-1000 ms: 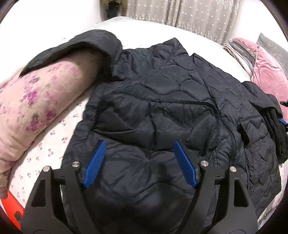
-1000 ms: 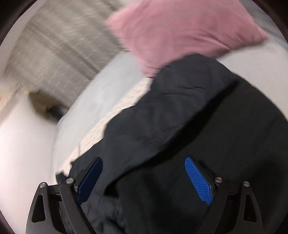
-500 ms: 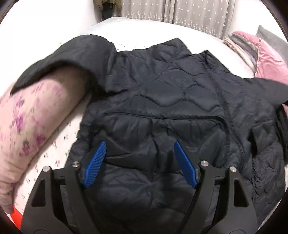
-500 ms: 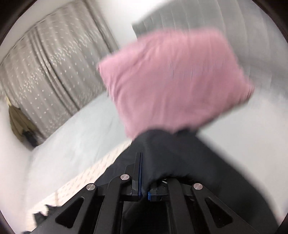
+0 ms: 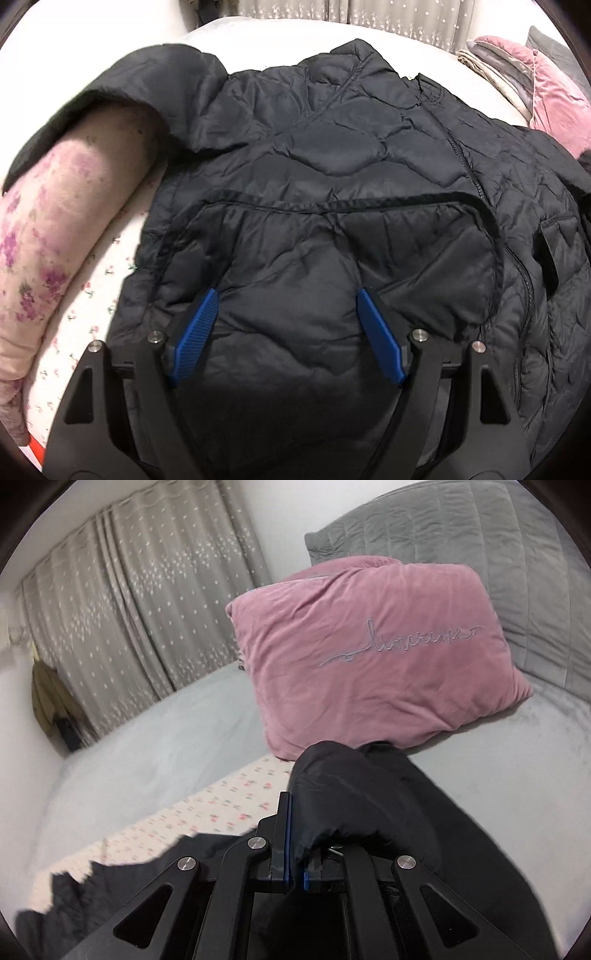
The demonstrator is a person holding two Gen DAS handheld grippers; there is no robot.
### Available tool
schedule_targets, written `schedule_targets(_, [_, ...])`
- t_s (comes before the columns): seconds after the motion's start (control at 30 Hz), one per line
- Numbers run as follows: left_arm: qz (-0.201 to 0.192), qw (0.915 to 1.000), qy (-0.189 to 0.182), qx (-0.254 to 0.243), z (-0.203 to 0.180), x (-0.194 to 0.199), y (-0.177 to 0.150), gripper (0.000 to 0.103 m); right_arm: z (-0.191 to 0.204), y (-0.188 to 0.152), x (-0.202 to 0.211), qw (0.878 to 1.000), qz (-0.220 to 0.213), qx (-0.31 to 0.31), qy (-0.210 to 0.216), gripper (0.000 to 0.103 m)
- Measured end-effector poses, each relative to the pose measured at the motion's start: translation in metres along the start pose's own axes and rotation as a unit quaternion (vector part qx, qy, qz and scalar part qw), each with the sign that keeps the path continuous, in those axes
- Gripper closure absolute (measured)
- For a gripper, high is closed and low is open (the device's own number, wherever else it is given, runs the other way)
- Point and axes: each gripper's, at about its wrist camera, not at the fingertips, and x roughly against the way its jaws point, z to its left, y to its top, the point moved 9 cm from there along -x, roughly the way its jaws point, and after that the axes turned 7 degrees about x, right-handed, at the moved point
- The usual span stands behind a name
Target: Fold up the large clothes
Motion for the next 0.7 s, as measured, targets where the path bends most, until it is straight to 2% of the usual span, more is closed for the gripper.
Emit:
schedule_targets(0.1, [-0.026,0.9997,0.004,0.005,0.003,0.024,0.004,0.025,0.039,0.02,0.021,0.998,-0.042,0.021,0.032,0.099])
schedule_targets(0.2, [-0.059,0.9976,-0.012,0.035,0.013,0.051,0.01,0.025,0.1,0.033,0.058,0.989,-0.092,0.054,0.102,0.097])
schedule_targets(0.27, [-0.081,0.9951,-0.013,0.054,0.024,0.067,0.014,0.022,0.157,0.035,0.091,0.974,-0.125,0.086,0.169,0.096])
schedule_targets(0.33, [-0.1,0.9928,-0.01,0.065,0.032,0.077,0.017,0.02,0.219,0.023,0.12,0.956,-0.133,0.123,0.23,0.095])
schedule_targets(0.47, [-0.129,0.9867,-0.026,0.095,0.047,0.092,0.022,0.014,0.334,-0.041,0.145,0.921,-0.087,0.201,0.323,0.095])
schedule_targets(0.53, [-0.138,0.9832,-0.032,0.116,0.055,0.092,0.026,0.009,0.393,-0.099,0.142,0.903,-0.038,0.241,0.354,0.094])
schedule_targets(0.6, [-0.136,0.9824,-0.026,0.125,0.062,0.091,0.026,0.009,0.434,-0.156,0.126,0.89,0.028,0.27,0.367,0.09])
schedule_targets(0.63, [-0.132,0.9826,-0.022,0.129,0.067,0.09,0.026,0.009,0.453,-0.192,0.111,0.884,0.064,0.294,0.359,0.09])
schedule_targets(0.7, [-0.131,0.9819,-0.016,0.136,0.078,0.09,0.024,0.009,0.469,-0.247,0.083,0.879,0.106,0.342,0.316,0.09])
